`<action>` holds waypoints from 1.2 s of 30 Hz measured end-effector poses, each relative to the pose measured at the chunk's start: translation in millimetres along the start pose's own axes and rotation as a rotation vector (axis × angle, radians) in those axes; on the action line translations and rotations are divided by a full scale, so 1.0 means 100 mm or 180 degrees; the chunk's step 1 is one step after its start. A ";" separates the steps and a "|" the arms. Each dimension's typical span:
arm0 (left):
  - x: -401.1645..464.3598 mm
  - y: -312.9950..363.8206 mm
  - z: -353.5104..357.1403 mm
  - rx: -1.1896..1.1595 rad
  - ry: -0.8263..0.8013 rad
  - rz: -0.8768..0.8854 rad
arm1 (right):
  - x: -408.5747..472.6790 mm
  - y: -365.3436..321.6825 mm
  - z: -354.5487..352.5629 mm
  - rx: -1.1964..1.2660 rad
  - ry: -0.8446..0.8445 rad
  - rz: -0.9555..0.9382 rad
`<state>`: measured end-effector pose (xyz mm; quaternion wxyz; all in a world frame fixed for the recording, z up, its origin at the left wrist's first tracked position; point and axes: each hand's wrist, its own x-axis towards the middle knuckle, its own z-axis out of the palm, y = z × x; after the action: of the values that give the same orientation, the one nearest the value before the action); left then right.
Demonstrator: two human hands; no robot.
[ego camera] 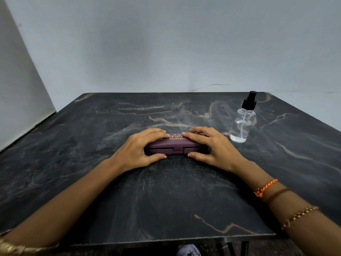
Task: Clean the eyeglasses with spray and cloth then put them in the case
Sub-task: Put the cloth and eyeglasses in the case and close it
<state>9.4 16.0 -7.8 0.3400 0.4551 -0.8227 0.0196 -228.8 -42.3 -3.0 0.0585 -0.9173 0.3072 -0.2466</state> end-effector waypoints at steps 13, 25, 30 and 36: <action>0.01 0.02 0.00 -0.0247 0.0059 0.0076 | 0.01 -0.06 -0.03 -0.0117 0.0038 -0.0148; 0.01 0.04 -0.01 -0.0255 0.0021 0.0048 | 0.01 -0.09 -0.02 -0.0416 -0.0006 -0.0263; 0.00 0.04 -0.01 -0.0195 0.0016 0.0073 | 0.00 -0.09 -0.01 -0.0544 -0.0055 -0.0314; -0.01 -0.02 0.01 -0.0226 0.0039 0.0017 | 0.00 -0.09 -0.01 -0.0394 -0.0002 -0.0171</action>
<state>10.3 15.0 -9.8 0.3609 0.4405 -0.8220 -0.0059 -224.3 -35.1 0.6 -0.0048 -0.9271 0.2971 -0.2284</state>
